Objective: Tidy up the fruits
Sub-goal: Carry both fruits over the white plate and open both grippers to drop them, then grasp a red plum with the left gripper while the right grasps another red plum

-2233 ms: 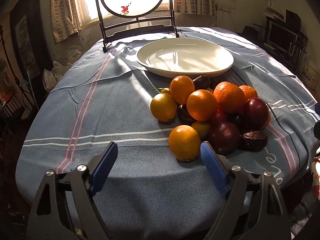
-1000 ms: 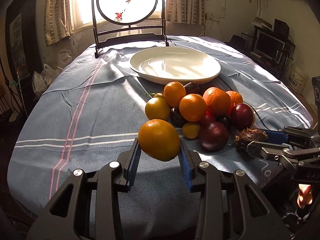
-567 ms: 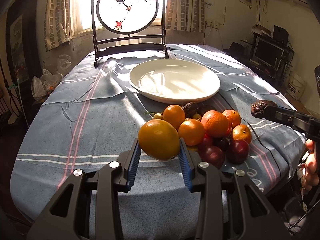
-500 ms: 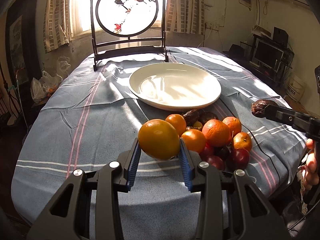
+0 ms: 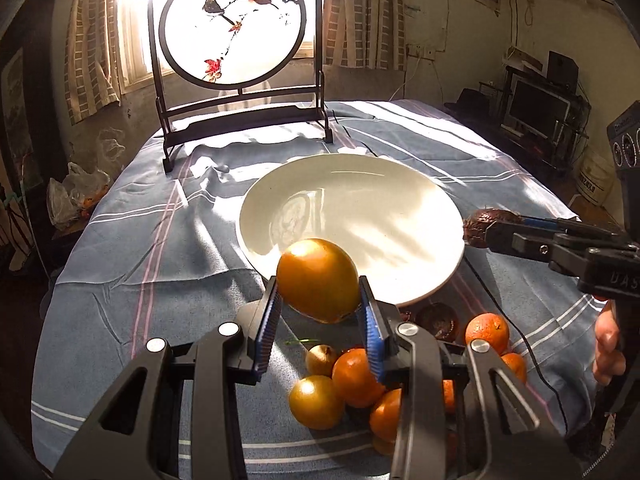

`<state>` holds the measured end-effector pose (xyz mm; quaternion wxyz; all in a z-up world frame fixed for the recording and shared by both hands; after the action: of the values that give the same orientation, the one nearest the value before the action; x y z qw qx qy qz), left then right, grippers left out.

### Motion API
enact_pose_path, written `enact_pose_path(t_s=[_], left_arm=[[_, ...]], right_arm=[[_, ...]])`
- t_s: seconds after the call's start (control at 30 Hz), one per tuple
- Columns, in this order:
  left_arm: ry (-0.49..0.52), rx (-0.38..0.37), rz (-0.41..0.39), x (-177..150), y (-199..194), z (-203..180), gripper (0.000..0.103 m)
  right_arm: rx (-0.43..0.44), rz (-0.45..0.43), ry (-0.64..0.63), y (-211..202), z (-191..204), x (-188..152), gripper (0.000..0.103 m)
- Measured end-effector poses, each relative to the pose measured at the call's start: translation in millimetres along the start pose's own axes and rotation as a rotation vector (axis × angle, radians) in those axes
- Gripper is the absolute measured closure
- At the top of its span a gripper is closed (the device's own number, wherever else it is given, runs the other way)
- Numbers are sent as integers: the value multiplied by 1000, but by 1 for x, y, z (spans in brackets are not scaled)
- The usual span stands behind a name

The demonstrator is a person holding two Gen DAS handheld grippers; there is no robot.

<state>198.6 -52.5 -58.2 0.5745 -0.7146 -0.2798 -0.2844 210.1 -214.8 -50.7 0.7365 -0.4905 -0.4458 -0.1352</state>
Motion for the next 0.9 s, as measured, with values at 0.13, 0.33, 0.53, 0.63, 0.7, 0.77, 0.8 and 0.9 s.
enact_pose_path(t_s=[0.13,0.33,0.53,0.63,0.7,0.77,0.8,0.9], left_arm=[[19,8,31,6,25,-7,67],[28,42,85,19,68,-9,59],[-30,28,44,13,34,10,42],[-15,14,40,-8,2,17,42],[6,5,39,-27,-19,18,42],[29,-10,47,-48,-38,16,42],[41,-16,52,-59,-45,14,42],[76,-44,87,-94,-59,5,57]], right_arm=[[-20,25,9,19,-10,4,60],[-72,59,15,46,-31,17,55],[-73,7,30,6,-26,0,46],[-68,6,32,-19,-18,-23,46],[-61,11,33,-33,-12,-39,46],[-72,13,31,-45,-6,-55,46],[-76,13,35,-51,-3,-62,46],[-68,11,42,-65,7,-79,46]])
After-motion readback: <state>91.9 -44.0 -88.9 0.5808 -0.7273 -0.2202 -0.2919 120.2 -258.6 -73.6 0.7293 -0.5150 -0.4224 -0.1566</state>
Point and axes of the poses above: each gripper's, at about its wrist camera, not at the fingertips, and y roughly the way its jaws point, z to its left, x to its top, the point moved 9 cm from there along y, roughly the way its jaws point, and after that the axes turned 14 degrees about -y, right-handed, at the moved point
